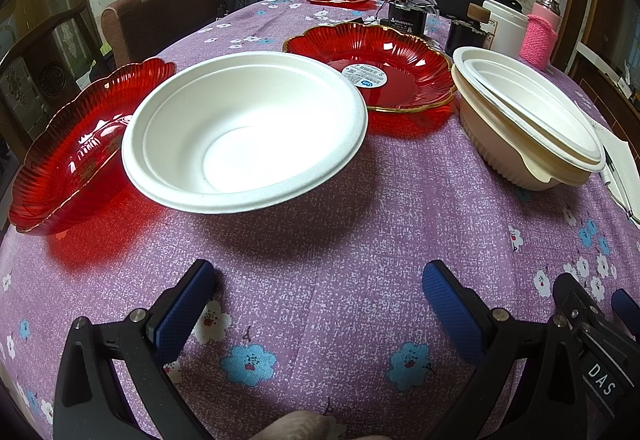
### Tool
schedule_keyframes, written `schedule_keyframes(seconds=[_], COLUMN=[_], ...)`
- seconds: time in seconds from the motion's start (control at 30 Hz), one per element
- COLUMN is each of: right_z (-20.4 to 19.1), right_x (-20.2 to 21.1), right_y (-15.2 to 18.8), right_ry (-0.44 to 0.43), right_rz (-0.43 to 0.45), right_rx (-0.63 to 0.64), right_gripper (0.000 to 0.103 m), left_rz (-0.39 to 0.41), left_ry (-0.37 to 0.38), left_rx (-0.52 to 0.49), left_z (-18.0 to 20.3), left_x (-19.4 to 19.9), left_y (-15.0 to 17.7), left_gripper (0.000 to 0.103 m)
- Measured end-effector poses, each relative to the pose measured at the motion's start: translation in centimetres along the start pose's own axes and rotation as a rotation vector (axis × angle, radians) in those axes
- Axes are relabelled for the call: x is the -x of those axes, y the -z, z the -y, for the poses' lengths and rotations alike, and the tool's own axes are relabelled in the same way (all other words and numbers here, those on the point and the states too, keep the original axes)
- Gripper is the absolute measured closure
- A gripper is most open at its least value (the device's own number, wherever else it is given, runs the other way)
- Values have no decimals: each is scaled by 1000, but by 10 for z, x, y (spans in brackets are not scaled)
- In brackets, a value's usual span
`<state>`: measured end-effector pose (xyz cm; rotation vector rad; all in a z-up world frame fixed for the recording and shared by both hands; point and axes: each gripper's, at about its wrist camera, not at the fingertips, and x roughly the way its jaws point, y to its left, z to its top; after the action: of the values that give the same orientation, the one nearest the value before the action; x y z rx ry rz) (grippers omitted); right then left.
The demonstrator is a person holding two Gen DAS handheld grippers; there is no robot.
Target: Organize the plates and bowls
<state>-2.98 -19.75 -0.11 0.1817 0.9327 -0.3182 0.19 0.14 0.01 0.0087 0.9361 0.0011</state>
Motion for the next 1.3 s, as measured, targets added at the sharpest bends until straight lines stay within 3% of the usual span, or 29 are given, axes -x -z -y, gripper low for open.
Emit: schedule_keyframes(seconds=[0.3,0.47,0.63,0.77,0.83,0.93,1.03,1.1,1.2,1.3], right_z=[0,-2,-2,-5,-8,-15,-34,-50,-86,-127], right_x=[0,-4,-2,12,28,57,101,117,117,98], right_y=[0,-7,-6,2,8,13,17,17,13,12], right_ry=[19,18,14,55,85,52,-94,-220,-441,-646], right_rz=[-3,-55,-75,-70,-31,36,157,191,74,-85], right_rx=[-27,-22,-10,44,74,93,103,96,111,82], right_gripper=[1,1,1,1,3,3,3,3,2,5], left_rz=[0,-15,-47,-75,-41,43,152,184,179,158], left_ry=[-1,-14,30,95,151,256,330,301,233,241], left_rx=[1,14,-99,-136,-123,-93,-18,17,63,185], left_z=[0,3,4,-3,-16,-52,-110,-143,-199,-260], left_x=[0,2,16,36,57,97,131,139,139,125], left_y=[0,4,17,27,29,28,22,15,-1,-20], left_gripper=[0,0,0,0,0,0,0,0,0,0])
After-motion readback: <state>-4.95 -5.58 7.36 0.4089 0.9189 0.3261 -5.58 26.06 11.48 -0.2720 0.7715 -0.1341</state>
